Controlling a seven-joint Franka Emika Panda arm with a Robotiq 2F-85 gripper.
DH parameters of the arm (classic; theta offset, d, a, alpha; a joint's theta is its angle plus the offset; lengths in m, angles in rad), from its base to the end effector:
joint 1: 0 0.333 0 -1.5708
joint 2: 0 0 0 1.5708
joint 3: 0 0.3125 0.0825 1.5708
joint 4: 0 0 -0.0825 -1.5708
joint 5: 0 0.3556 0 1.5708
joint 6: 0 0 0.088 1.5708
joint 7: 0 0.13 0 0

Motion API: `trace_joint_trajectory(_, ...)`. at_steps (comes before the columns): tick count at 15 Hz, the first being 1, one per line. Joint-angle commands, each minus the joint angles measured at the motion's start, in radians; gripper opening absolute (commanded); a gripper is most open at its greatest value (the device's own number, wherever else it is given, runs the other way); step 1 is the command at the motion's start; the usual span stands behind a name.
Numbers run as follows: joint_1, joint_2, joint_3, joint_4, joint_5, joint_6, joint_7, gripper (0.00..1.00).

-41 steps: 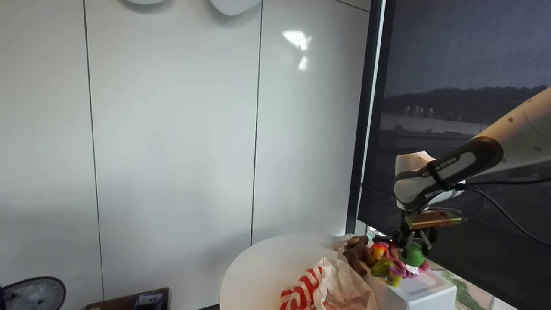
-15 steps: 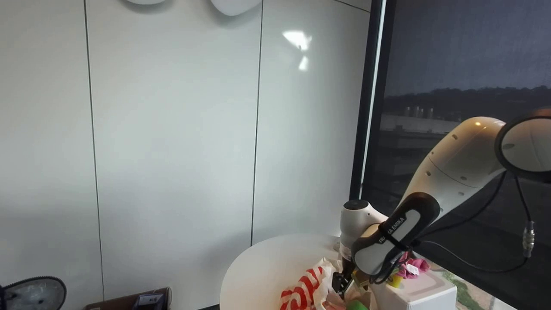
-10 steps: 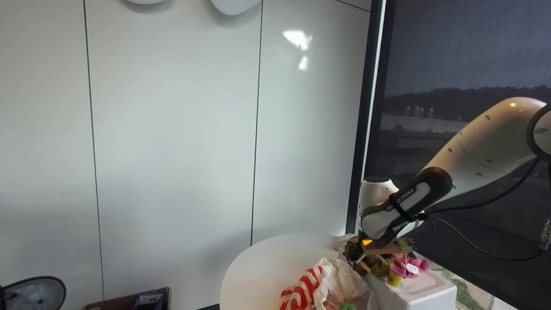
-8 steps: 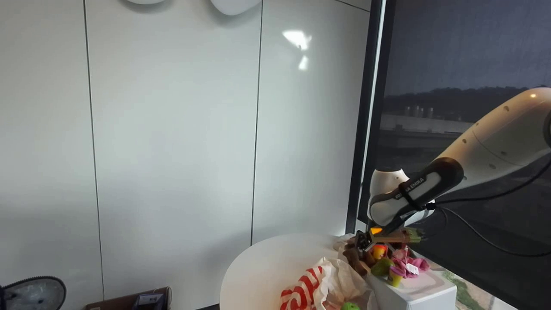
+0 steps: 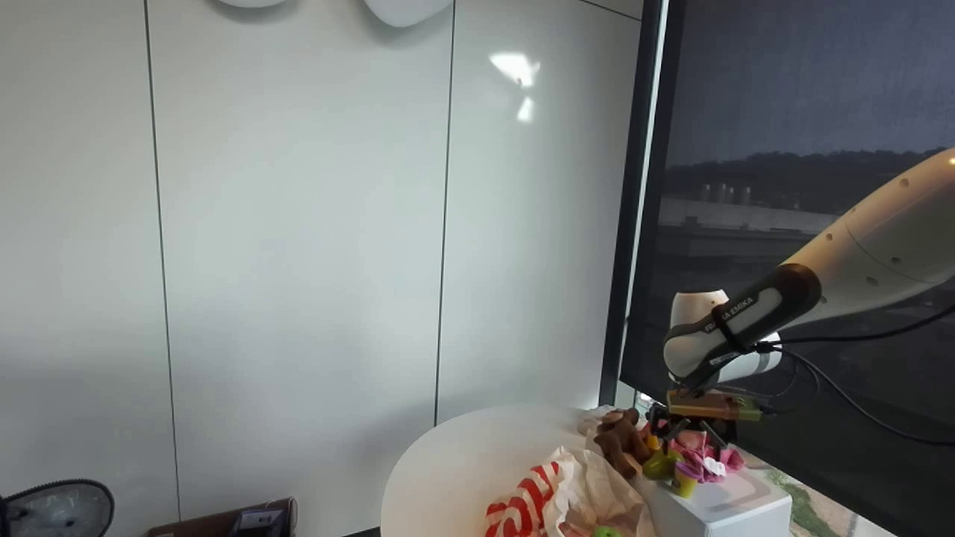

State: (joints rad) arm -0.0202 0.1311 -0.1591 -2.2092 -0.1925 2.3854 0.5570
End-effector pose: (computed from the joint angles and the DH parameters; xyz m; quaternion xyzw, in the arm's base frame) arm 0.5203 -0.0988 0.3193 0.9526 -0.2932 0.0368 0.0722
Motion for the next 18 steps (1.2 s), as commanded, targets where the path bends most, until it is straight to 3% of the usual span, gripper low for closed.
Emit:
trace_joint_trajectory(1, -0.015, 0.053, 0.027, 0.015, 0.113, 0.015, -0.035, 1.0)
trace_joint_trajectory(3, -0.015, 0.087, 0.025, 0.021, 0.129, 0.035, -0.043, 1.0)
trace_joint_trajectory(12, 0.018, 0.18, -0.05, 0.022, -0.018, 0.217, 0.002, 1.0)
trace_joint_trajectory(13, 0.02, 0.183, -0.054, 0.023, -0.029, 0.224, -0.003, 0.82)
trace_joint_trajectory(18, 0.031, 0.163, -0.077, 0.005, -0.068, 0.241, -0.006, 0.42)
